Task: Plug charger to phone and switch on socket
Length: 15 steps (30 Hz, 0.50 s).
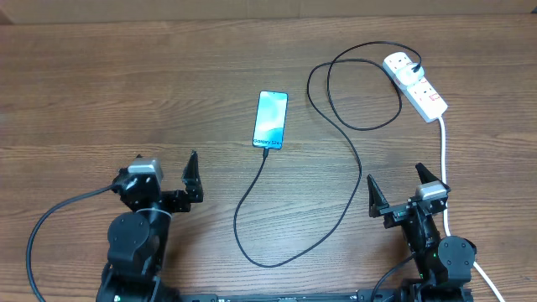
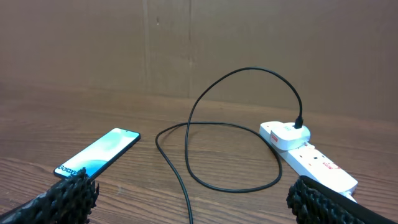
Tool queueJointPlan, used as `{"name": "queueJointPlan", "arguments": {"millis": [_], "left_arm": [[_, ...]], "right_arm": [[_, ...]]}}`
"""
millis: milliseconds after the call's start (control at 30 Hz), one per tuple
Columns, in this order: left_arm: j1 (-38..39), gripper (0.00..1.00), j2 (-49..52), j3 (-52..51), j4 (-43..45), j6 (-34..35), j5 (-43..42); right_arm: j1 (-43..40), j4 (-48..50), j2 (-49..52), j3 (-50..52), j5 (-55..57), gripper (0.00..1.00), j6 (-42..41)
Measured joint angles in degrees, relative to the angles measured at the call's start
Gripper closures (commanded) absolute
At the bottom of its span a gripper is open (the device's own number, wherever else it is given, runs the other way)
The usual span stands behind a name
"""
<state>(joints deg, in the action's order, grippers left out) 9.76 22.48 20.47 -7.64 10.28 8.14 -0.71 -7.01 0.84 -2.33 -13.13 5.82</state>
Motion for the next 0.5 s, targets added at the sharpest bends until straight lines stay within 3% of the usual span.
{"name": "queueJointPlan", "arguments": {"millis": [500], "left_arm": [[-4.20, 0.00, -8.35, -5.40, 4.61, -0.02, -1.51]], "right_arm": [[0.00, -0.02, 0.00, 0.00, 0.02, 0.00, 0.00]]}}
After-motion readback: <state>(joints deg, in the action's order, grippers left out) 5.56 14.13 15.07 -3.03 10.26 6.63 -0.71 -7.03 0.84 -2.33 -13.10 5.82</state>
